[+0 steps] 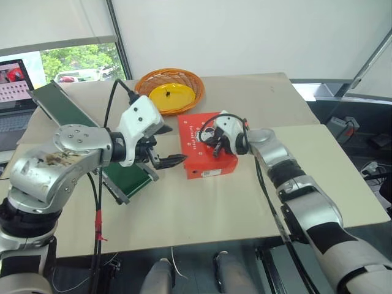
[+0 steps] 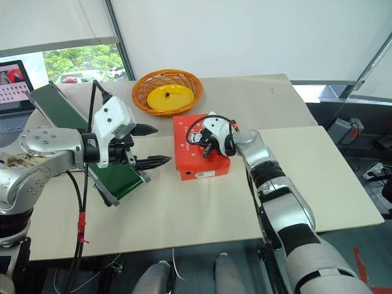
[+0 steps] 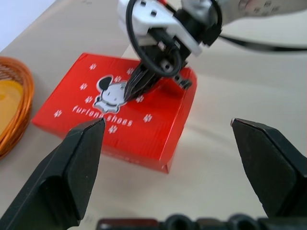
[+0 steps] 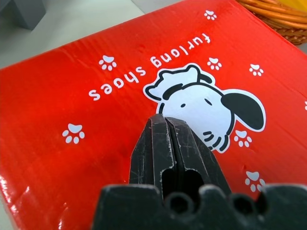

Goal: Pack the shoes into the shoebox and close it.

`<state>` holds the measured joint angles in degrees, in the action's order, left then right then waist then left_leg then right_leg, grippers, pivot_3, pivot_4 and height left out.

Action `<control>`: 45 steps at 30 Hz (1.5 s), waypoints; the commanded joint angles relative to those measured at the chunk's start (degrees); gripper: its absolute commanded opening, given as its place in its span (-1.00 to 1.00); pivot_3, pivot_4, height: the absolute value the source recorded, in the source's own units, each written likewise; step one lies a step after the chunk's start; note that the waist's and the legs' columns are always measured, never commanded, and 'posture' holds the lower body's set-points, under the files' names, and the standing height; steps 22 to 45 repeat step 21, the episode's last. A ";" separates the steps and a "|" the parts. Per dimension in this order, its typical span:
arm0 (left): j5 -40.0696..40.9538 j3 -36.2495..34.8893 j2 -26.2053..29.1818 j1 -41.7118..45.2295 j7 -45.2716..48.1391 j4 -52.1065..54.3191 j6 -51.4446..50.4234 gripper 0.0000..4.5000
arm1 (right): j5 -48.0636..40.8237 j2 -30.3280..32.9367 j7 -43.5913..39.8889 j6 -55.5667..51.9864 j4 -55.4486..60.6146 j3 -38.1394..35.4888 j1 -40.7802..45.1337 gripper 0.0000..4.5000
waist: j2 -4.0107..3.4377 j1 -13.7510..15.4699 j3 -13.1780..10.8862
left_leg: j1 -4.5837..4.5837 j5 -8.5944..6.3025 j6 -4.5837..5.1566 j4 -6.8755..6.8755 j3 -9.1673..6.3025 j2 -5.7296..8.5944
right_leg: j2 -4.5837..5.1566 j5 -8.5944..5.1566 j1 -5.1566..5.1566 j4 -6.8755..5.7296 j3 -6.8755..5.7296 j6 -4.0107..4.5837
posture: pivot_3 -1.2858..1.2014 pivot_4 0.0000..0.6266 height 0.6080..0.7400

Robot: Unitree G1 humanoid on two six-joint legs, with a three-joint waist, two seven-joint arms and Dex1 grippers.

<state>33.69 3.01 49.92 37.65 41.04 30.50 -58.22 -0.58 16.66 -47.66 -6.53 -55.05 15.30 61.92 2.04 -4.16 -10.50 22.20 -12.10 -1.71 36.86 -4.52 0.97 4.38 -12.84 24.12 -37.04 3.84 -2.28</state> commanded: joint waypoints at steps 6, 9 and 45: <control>0.43 -3.58 -1.47 -1.27 0.22 0.51 2.93 1.00 | -11.85 8.97 -12.57 -13.96 35.01 -8.46 -9.88 -0.98 | -0.04 0.41 -0.03 | 0.27 -0.02 0.00 0.00 -0.09 0.02 | 0.02 -0.01 0.15 0.03 -0.04 -0.01 | 0.03 -0.52 1.00; 1.20 -4.49 -2.18 -3.17 1.20 0.32 3.91 1.00 | -16.57 14.65 -14.21 -23.36 52.29 -10.03 -17.81 -0.98 | -0.04 0.52 -0.02 | 0.35 -0.08 0.03 0.02 -0.10 0.02 | 0.03 0.00 0.16 -0.01 -0.06 -0.02 | 0.03 -0.52 1.00; -2.65 -1.76 -1.49 -8.09 6.71 -6.04 10.42 1.00 | -23.60 26.45 -10.76 -38.81 74.30 -13.49 -29.19 -0.98 | -0.04 0.47 -0.03 | 0.11 -0.16 0.13 0.11 -0.01 -0.01 | 0.00 -0.13 -0.06 0.18 -0.04 -0.22 | 0.03 -0.52 1.00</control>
